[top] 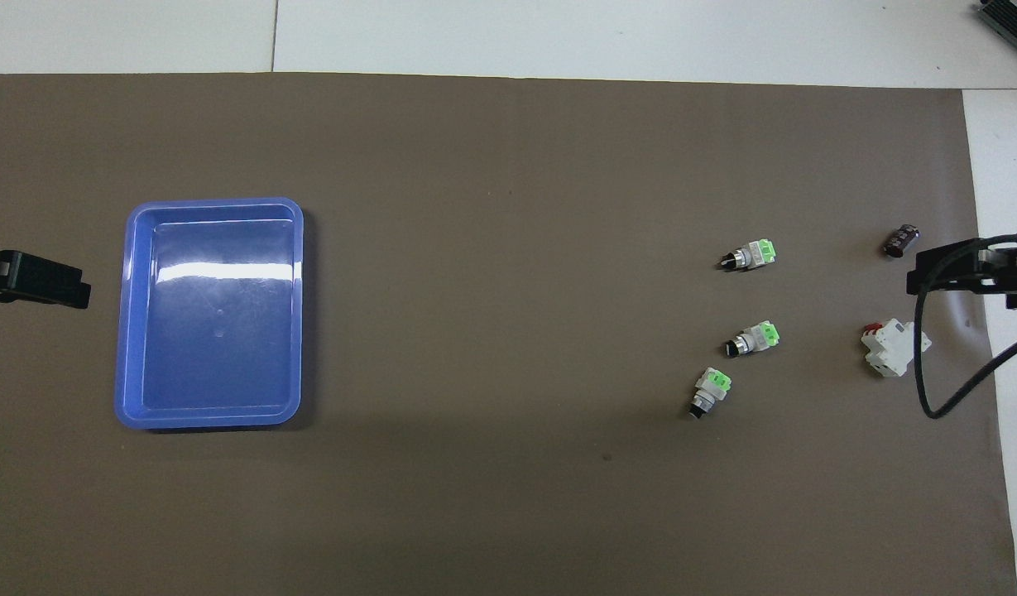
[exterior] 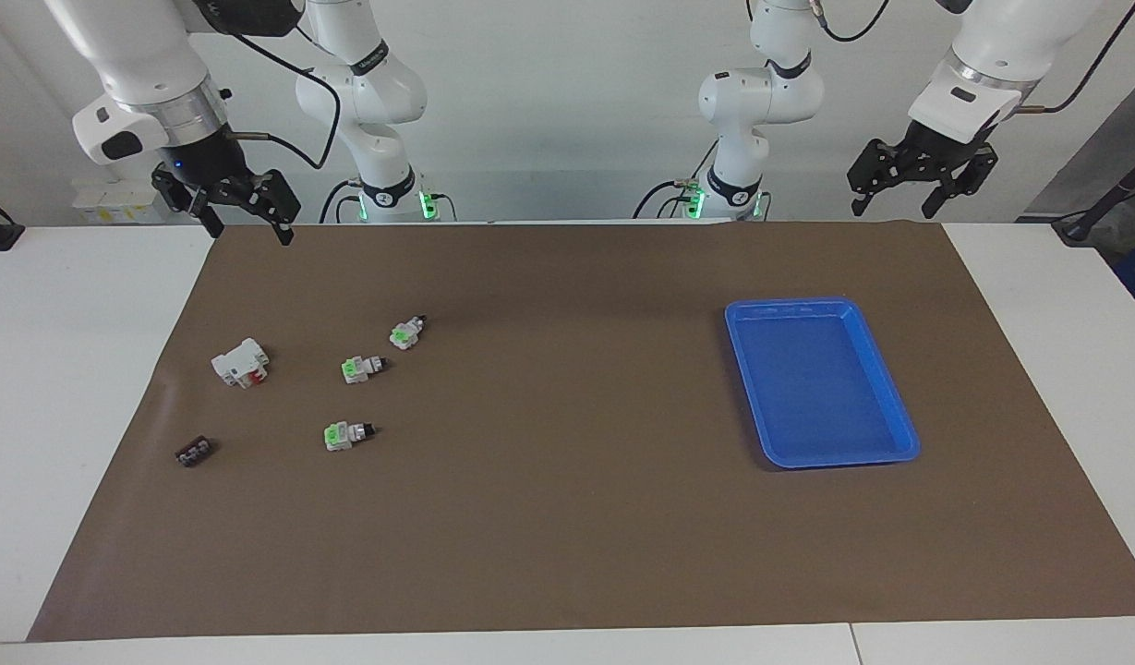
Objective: Turn and place switch with both arms
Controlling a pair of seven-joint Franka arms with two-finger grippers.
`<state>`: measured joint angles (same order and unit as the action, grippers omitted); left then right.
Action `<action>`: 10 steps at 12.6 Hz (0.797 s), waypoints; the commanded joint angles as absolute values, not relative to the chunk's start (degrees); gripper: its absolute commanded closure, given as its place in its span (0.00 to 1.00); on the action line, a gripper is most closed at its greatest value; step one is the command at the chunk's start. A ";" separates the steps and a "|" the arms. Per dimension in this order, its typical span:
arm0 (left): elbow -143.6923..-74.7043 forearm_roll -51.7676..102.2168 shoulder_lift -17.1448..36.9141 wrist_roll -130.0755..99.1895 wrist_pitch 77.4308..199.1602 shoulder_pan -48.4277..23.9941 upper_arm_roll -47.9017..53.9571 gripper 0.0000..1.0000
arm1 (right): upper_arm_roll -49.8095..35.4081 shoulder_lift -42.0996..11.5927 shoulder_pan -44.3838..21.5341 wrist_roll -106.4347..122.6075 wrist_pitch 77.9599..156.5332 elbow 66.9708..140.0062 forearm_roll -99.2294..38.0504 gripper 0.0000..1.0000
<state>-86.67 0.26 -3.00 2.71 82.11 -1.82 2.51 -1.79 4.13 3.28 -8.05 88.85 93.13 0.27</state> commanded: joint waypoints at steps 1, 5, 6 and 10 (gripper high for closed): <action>-88.15 -0.35 -4.48 2.64 81.74 -1.41 2.72 0.00 | -2.02 5.45 3.78 -6.94 89.30 94.57 0.79 0.00; -88.15 -0.35 -4.48 2.64 81.74 -1.41 2.72 0.00 | -2.02 5.62 3.78 -7.03 89.12 94.74 0.79 0.00; -88.15 -0.35 -4.48 2.64 81.74 -1.49 2.72 0.00 | -1.93 5.62 3.87 -7.12 89.21 95.01 0.79 0.00; -88.15 -0.35 -4.48 2.64 81.74 -1.41 2.72 0.00 | -1.50 5.71 4.04 -5.81 89.30 94.57 0.79 0.00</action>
